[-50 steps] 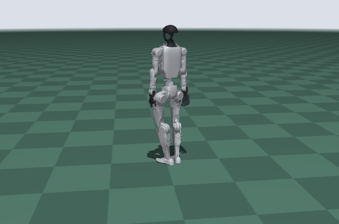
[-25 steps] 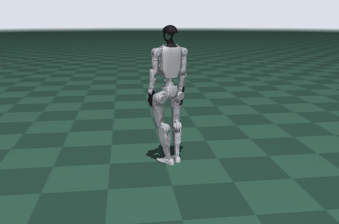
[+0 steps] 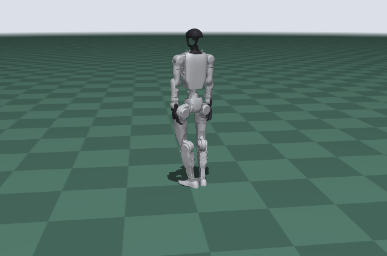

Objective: In place motions

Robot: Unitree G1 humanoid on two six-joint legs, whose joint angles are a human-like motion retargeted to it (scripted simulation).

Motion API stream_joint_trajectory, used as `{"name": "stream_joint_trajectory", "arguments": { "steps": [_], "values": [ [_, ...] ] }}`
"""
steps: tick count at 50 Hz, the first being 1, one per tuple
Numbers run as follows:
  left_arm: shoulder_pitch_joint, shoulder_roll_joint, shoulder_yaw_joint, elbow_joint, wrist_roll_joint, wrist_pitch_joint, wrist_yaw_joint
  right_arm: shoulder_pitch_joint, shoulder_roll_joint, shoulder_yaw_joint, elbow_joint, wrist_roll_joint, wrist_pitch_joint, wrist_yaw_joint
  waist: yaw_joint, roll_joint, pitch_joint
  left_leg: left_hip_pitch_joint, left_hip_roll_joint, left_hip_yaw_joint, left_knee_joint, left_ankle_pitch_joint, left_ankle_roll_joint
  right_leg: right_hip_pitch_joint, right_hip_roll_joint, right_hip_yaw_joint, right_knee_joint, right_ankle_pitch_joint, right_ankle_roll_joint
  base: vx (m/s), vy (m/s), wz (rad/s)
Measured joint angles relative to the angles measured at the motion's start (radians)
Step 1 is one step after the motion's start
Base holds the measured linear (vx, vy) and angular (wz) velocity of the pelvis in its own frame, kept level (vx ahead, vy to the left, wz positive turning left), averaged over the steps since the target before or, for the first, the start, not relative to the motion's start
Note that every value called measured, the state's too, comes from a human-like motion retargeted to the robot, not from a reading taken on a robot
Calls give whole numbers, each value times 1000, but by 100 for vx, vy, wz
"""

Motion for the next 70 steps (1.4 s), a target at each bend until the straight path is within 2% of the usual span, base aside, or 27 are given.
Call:
{"name": "stream_joint_trajectory", "arguments": {
  "steps": [4, 18, 25, 35, 38, 42, 45, 49, 60, 65, 70],
  "values": [
    [32, 0, 18, 25, -3, 0, 15, 7, -8, -14, 14, -8, 10, -4, -62, 2, 1, 8, -8, -60, -4, -2, -5, -3, -14, -58, 0, 3, 3, -1, 1, 64],
    [46, 8, 30, 1, -6, 7, -1, -6, -16, -14, -16, 4, 8, 2, -34, -17, 40, -23, -21, -6, -5, 16, 21, -49, -30, 13, 9, 38, 11, -7, 3, -20],
    [22, 8, 16, -57, -23, 3, -16, -25, -3, 19, -90, 30, -6, 19, -31, -12, 53, -44, -11, 29, -30, 20, 16, -115, -26, 63, 32, 80, 24, -13, 4, -45],
    [14, 18, 6, -84, -12, 9, -21, -13, 3, 39, -105, 12, -19, 19, -53, 23, 46, -67, 21, 47, -33, 28, 1, -91, -6, 75, 77, 15, -3, 5, -5, -12],
    [21, 20, 11, -83, -9, 9, -25, 3, -4, 26, -73, 9, -19, 12, -40, 9, 38, -59, 13, 52, -30, 28, -7, -71, -6, 81, 43, 14, -15, 22, -12, -8],
    [18, 22, 22, -65, -7, 15, -17, 6, -14, -8, -20, 20, -4, 12, 73, -17, 30, -47, 33, 151, -28, 24, -24, -50, -5, 161, 28, -5, 9, 20, -13, -97],
    [21, 15, 25, -53, -31, 15, -5, 10, -22, -35, -5, 34, 1, 4, 102, -14, 35, -40, 55, 171, -21, 26, -36, -37, 6, 179, 23, -11, 12, 19, -12, -20],
    [31, 9, 25, -53, -42, 12, -24, 5, -31, -51, -7, 43, 1, -8, -41, 5, 43, -50, 38, 52, -11, 51, -35, -18, 16, 49, -10, 8, -13, 21, -14, 157],
    [49, 24, 17, -68, -31, 20, -12, -20, -37, -51, -28, 49, -5, -12, -53, -2, 73, -63, 75, 64, 76, 58, -68, 2, 41, 74, -18, 15, -39, 13, -11, 11],
    [38, 31, 9, -94, -48, 20, -10, -30, -41, -58, -40, 51, -13, -7, -56, -20, 84, -156, 64, 14, 236, 72, -49, -6, 18, 75, -20, 29, -50, 6, -8, 31],
    [27, 32, 7, -121, -57, 16, -6, -39, -50, -58, -33, 49, -11, -16, -52, -11, 112, -218, 50, -8, 179, 9, -61, -3, 27, 62, -21, 33, -68, -1, -1, 21]
  ]
}}
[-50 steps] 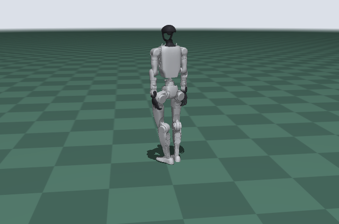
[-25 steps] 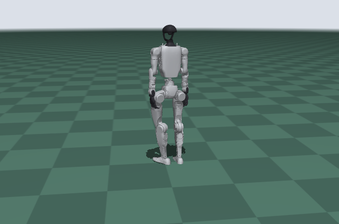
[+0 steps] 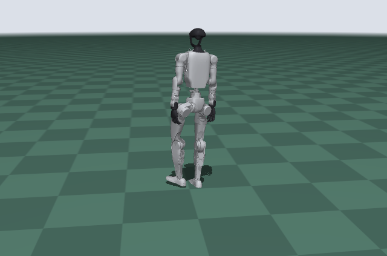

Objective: In place motions

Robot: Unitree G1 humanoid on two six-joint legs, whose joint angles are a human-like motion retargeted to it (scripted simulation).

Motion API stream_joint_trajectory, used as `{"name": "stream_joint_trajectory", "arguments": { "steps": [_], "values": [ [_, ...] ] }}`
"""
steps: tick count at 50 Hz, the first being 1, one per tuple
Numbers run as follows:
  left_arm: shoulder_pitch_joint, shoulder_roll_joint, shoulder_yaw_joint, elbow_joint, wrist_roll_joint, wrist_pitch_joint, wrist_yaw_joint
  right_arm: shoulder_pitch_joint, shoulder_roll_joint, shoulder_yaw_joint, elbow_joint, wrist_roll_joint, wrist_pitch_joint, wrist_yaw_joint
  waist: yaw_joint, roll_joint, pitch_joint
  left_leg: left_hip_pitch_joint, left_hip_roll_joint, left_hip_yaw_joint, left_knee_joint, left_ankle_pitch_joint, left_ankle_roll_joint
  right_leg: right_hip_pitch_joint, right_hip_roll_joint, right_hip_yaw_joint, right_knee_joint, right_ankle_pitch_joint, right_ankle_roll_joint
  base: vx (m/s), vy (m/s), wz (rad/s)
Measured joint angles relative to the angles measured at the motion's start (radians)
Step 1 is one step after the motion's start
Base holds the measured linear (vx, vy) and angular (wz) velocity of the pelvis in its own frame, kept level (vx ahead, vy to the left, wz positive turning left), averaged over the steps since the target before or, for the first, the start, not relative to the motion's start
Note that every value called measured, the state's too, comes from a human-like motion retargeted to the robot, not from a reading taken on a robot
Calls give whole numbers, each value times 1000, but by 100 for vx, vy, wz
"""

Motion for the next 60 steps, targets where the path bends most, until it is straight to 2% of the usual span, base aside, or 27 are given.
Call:
{"name": "stream_joint_trajectory", "arguments": {
  "steps": [8, 15, 20, 27, 33, 35, 37, 38, 40, 42, 45, 48, 52, 60],
  "values": [
    [-4, 9, -17, -25, 7, -2, -3, 7, -14, -8, 12, 6, -2, -2, 49, -12, 68, -133, -44, -15, -97, -32, -7, 44, -5, -17, -4, -3, -19, -2, 0, 13],
    [38, 1, 21, 10, 1, -4, -9, 11, -11, 3, 11, -8, 1, -1, 75, -22, 96, -192, -40, 5, -151, -25, -6, 78, -5, -19, -13, 4, -24, 0, 0, -5],
    [57, -2, 44, 66, -5, 4, -10, 11, -5, 1, 4, 1, -2, 2, -6, -1, 86, -180, -51, -58, -158, -27, -27, 89, 3, -102, -19, -3, -19, 1, -1, 63],
    [89, -9, 69, 57, -58, -37, 80, 13, -3, 4, 1, -3, -3, 5, 20, -27, 66, -92, -23, -57, -8, -16, -16, 90, -24, -58, -5, -10, -8, 2, 0, -32],
    [83, -7, 71, 43, -60, -34, 82, 14, -7, -7, 18, -9, -2, 0, 14, -35, 13, 58, -3, -3, 140, 3, 11, 67, -51, -39, 4, -17, 4, 0, 1, -3],
    [92, -13, 65, 37, -55, -37, 80, 30, -3, -5, 21, -11, -1, -6, 14, -31, -20, 138, -4, 29, 101, 53, 13, 58, -51, -30, 0, -19, 10, 0, 2, -11],
    [85, -4, 59, 35, -51, -36, 61, 26, -5, -11, 31, -15, 5, -3, 4, 6, -39, 215, 29, 108, 5, -32, -17, 46, -12, -40, 3, -28, 11, 0, 0, 0],
    [86, -5, 57, 34, -49, -36, 54, 26, -6, -12, 34, -17, 6, -3, -5, 24, -47, 238, 36, 134, -48, -39, -7, 45, 5, -44, 1, -32, 12, 0, 5, 33],
    [81, -8, 64, 38, -39, -29, 28, 21, -4, -9, 50, -23, 18, -8, -70, 71, -99, 230, 15, 54, -141, -23, 12, 16, 20, -70, -2, -38, 22, -4, 4, 71],
    [51, -4, 84, 47, -22, -19, 3, 8, 12, -10, 54, -12, 25, -21, -108, 84, -119, 199, 16, 43, -165, 3, 5, -11, 15, -102, -2, -40, 22, -30, 9, 46],
    [-1, 14, 53, 20, -15, -9, -10, 1, 25, -28, 47, 69, -9, -41, -101, 62, -79, 222, 8, 56, -182, 5, 1, 6, -4, -112, 1, -40, 31, -23, 14, 8],
    [-12, 25, 11, -27, 14, -17, -26, 23, 28, -6, 47, 92, -15, -11, -44, 50, -89, 224, -7, 70, -189, -5, 16, 8, -5, -102, -4, -36, 34, -1, 12, -28],
    [-13, 23, 13, -63, 21, -21, -21, 23, 38, 18, 39, 8, 8, -11, -11, 40, -94, 226, -17, 80, -195, -16, 23, 1, -15, -93, 0, -32, 41, -14, 10, -23],
    [7, 19, 36, -24, 22, -29, -32, 24, 52, 57, -4, -10, -27, 3, -18, 34, -91, 229, -27, 80, -200, -36, 35, 5, -25, -101, -1, -30, 55, -10, 5, 3]
  ]
}}
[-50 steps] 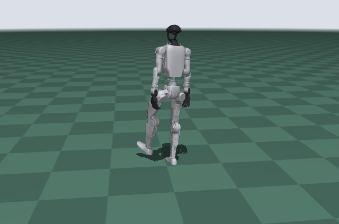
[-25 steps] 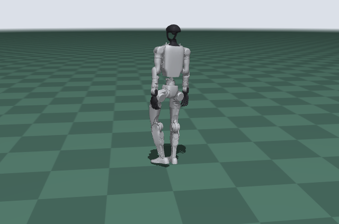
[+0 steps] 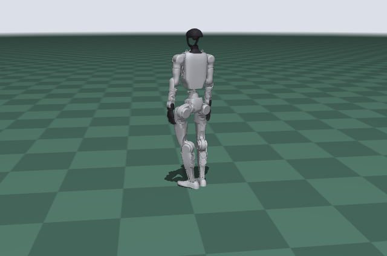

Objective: In place motions

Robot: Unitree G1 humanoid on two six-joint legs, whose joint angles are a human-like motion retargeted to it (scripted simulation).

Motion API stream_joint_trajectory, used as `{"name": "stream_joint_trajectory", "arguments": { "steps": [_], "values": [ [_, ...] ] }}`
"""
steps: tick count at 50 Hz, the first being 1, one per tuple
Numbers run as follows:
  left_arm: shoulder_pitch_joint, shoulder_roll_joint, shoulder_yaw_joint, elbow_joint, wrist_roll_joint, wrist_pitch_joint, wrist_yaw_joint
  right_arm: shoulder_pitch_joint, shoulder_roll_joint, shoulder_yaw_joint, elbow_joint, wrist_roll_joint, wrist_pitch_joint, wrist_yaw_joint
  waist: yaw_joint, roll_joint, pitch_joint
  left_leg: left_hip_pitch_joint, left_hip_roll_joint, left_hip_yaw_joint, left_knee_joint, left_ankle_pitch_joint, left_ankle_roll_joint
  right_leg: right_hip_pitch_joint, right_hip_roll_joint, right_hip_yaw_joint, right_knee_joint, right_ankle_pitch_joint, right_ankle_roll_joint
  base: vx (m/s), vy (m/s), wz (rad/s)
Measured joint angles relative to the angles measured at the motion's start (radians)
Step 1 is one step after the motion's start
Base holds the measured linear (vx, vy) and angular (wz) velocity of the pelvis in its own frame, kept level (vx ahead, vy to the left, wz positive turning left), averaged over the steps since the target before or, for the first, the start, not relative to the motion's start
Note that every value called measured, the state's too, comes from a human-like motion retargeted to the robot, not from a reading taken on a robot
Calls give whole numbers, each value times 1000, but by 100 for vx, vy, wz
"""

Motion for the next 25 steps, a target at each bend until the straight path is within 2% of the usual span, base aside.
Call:
{"name": "stream_joint_trajectory", "arguments": {
  "steps": [18, 22, 25],
  "values": [
    [109, -27, 74, 98, 15, 22, -19, -6, -25, -9, 15, 18, 8, -5, 57, -61, 2, 8, -53, 0, 3, -62, 31, -13, -53, 35, 21, 9, 26, -12, 5, -8],
    [102, -27, 74, 100, 8, 22, -16, -3, -26, -19, 10, 24, 8, -6, 44, -59, 8, 0, -59, -25, 18, -80, 37, -14, -66, 14, 49, -5, 28, -15, 4, 16],
    [82, -21, 74, 103, 10, 22, -6, -6, -21, -31, -2, 27, 10, -4, 31, -39, 8, -19, -41, -37, 30, -92, 35, -51, -61, 21, 131, -24, 1, -20, 3, 4]
  ]
}}
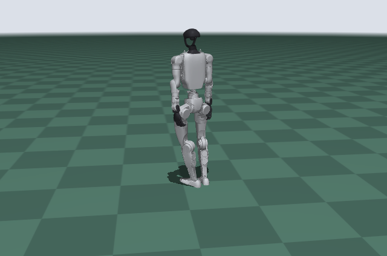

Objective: In place motions

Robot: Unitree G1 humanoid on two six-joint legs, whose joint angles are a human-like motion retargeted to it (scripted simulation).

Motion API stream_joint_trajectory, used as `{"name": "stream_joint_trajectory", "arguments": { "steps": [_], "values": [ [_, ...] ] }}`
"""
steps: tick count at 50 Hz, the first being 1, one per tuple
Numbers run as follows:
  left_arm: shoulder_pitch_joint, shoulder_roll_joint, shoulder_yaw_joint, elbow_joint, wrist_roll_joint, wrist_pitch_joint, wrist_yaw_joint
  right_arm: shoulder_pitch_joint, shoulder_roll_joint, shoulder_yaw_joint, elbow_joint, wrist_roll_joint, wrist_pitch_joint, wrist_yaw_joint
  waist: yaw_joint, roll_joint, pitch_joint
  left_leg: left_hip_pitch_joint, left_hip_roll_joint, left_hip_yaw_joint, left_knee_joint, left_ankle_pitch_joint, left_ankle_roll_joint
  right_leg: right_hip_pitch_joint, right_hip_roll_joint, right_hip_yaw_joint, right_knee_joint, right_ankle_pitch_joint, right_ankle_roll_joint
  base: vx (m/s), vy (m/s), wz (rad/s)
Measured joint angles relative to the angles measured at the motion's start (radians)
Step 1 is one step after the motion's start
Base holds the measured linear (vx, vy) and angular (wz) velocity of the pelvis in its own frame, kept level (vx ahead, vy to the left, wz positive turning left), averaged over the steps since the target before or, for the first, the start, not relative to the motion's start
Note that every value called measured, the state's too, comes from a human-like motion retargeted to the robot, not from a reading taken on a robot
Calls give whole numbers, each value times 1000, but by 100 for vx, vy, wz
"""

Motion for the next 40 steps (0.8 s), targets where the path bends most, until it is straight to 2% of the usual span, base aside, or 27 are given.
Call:
{"name": "stream_joint_trajectory", "arguments": {
  "steps": [3, 12, 19, 24, 30, 35, 40],
  "values": [
    [-20, 8, -4, 1, -2, -2, 12, -3, 7, 1, -20, 12, -3, 0, -5, 26, 13, -15, 34, 7, 6, -4, 3, -74, 41, 75, 111, -5, -48, -23, 3, -16],
    [-98, 42, -41, 1, -1, 5, 22, 3, 19, -26, -23, 67, -2, -5, -85, 34, 64, 9, 50, -9, -9, 7, 20, -283, 51, 62, 59, -93, -50, -15, 0, 25],
    [-128, 49, -69, -45, -10, -3, 21, 20, 11, -21, -8, 47, 0, -9, -155, 42, 125, 55, 79, -47, -15, 9, 11, -410, 42, 44, 24, -101, -60, -5, -1, 42],
    [-137, 42, -76, -47, -16, -7, 20, 33, 6, -29, 12, 32, 3, -10, -188, 46, 141, 67, 91, -84, -9, 6, 14, -464, 28, 54, 35, -69, -66, 1, -3, 40],
    [-129, 32, -76, -29, -5, -11, 22, 43, 0, -42, 39, 29, 10, -7, -181, 34, 135, 72, 81, -89, -7, 0, 24, -424, 18, 40, 41, -52, -66, 1, -1, 7],
    [-91, 17, -62, -13, -2, -15, 20, 51, -3, -32, 35, 17, 12, -10, -160, 15, 113, 84, 58, -76, -20, -12, 21, -320, 20, 26, 1, -31, -55, 3, 0, -9],
    [-70, 22, -35, 22, 10, -8, 16, 23, 3, -22, -1, 15, 11, -7, -109, -2, 83, 64, 45, -14, -19, -35, 14, -239, 31, 65, 46, -19, -54, 4, -1, -57]
  ]
}}
